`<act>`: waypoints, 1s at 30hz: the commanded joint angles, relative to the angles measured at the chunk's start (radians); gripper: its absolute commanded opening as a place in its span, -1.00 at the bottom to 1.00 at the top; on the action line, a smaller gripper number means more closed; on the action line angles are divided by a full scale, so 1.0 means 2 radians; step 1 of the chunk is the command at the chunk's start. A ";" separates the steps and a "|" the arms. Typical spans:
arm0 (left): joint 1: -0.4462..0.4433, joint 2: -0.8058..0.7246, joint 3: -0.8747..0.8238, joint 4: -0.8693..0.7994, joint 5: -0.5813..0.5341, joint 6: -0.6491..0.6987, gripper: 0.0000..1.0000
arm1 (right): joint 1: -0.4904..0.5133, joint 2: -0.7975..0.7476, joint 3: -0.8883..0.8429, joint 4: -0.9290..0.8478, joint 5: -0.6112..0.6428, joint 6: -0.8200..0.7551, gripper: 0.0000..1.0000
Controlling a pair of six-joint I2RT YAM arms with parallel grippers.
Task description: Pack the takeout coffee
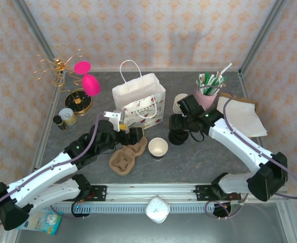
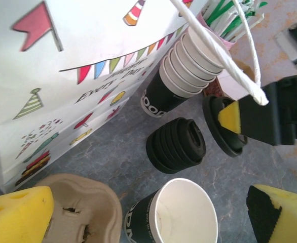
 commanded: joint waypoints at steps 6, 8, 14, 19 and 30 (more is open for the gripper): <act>-0.002 -0.037 0.000 -0.062 -0.046 -0.012 0.98 | 0.100 0.015 0.049 -0.059 0.048 0.035 0.41; -0.002 -0.044 -0.003 -0.069 -0.049 -0.030 0.98 | 0.122 0.028 0.057 -0.069 0.057 0.040 0.41; -0.002 -0.060 -0.013 -0.084 -0.058 -0.039 0.98 | 0.171 0.054 0.073 -0.083 0.065 0.045 0.40; -0.002 -0.071 -0.020 -0.089 -0.068 -0.045 0.98 | 0.198 0.077 0.080 -0.092 0.071 0.048 0.39; -0.002 -0.081 -0.027 -0.097 -0.080 -0.047 0.98 | 0.213 0.113 0.092 -0.104 0.089 0.042 0.40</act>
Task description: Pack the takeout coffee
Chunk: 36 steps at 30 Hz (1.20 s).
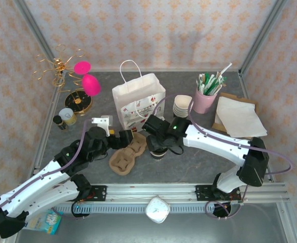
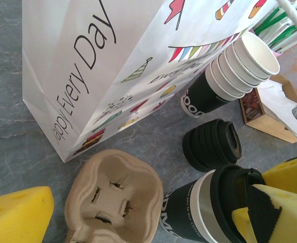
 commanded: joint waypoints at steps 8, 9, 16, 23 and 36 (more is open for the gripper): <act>-0.002 -0.011 -0.010 -0.007 -0.015 -0.009 0.98 | 0.008 0.022 0.016 -0.019 0.017 -0.003 0.39; -0.002 -0.011 -0.012 -0.006 -0.015 -0.009 0.98 | 0.009 0.024 0.016 -0.020 0.018 -0.003 0.40; -0.002 -0.010 -0.012 -0.006 -0.014 -0.008 0.98 | 0.010 0.032 0.022 -0.024 0.021 -0.006 0.40; -0.002 -0.010 -0.014 -0.003 -0.016 -0.007 0.98 | 0.015 0.041 0.013 -0.018 0.015 -0.008 0.42; -0.002 -0.009 -0.013 -0.007 -0.018 -0.006 0.98 | 0.017 0.047 -0.022 -0.004 0.016 -0.002 0.45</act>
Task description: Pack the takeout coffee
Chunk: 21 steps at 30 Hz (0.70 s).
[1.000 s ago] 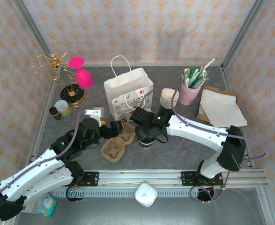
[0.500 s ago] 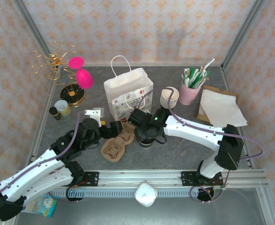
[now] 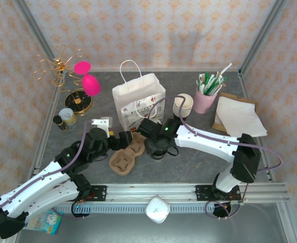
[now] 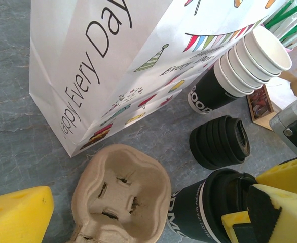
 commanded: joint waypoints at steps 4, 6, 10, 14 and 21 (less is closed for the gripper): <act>-0.002 -0.005 -0.002 -0.007 -0.014 -0.003 0.98 | 0.008 -0.002 -0.050 0.007 0.003 0.010 0.45; -0.002 -0.005 -0.002 -0.006 -0.014 -0.003 0.98 | 0.008 -0.005 -0.063 0.011 0.002 0.015 0.46; -0.002 -0.002 0.001 -0.005 -0.013 -0.001 0.98 | 0.009 -0.011 -0.086 0.027 -0.006 0.025 0.48; -0.002 0.000 0.001 -0.001 -0.012 -0.001 0.98 | 0.009 -0.011 -0.076 0.022 0.001 0.027 0.51; -0.002 0.001 0.003 -0.004 -0.011 0.000 0.98 | 0.009 -0.007 -0.068 0.013 0.019 0.032 0.46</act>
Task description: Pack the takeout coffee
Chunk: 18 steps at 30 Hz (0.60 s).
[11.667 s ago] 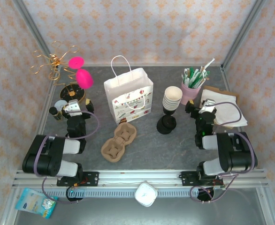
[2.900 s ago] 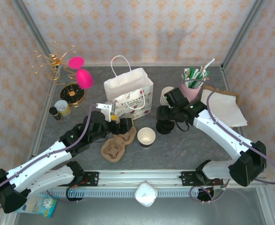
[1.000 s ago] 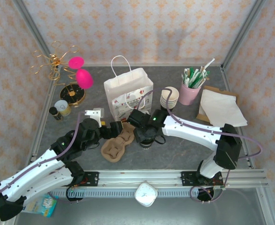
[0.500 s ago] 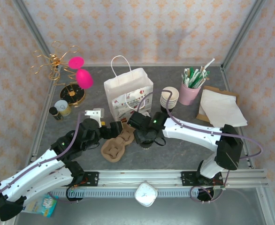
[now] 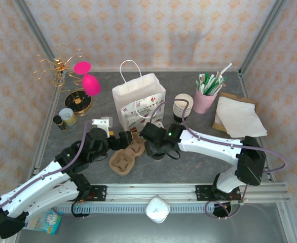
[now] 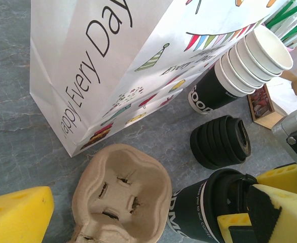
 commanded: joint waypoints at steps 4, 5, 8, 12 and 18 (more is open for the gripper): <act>-0.002 -0.001 0.005 -0.004 -0.009 0.000 0.98 | 0.002 0.022 0.000 -0.057 0.011 0.023 0.42; -0.002 -0.001 0.005 -0.004 -0.009 0.001 0.98 | 0.002 0.019 0.003 -0.062 0.015 0.027 0.41; -0.002 -0.002 0.006 -0.004 -0.008 0.002 0.99 | 0.002 0.016 0.009 -0.078 0.028 0.038 0.41; -0.002 -0.001 0.006 0.000 -0.008 0.007 0.98 | 0.002 0.015 0.002 -0.074 0.020 0.044 0.46; -0.002 -0.001 0.006 -0.002 -0.005 0.008 0.98 | 0.002 0.012 0.001 -0.058 0.018 0.047 0.59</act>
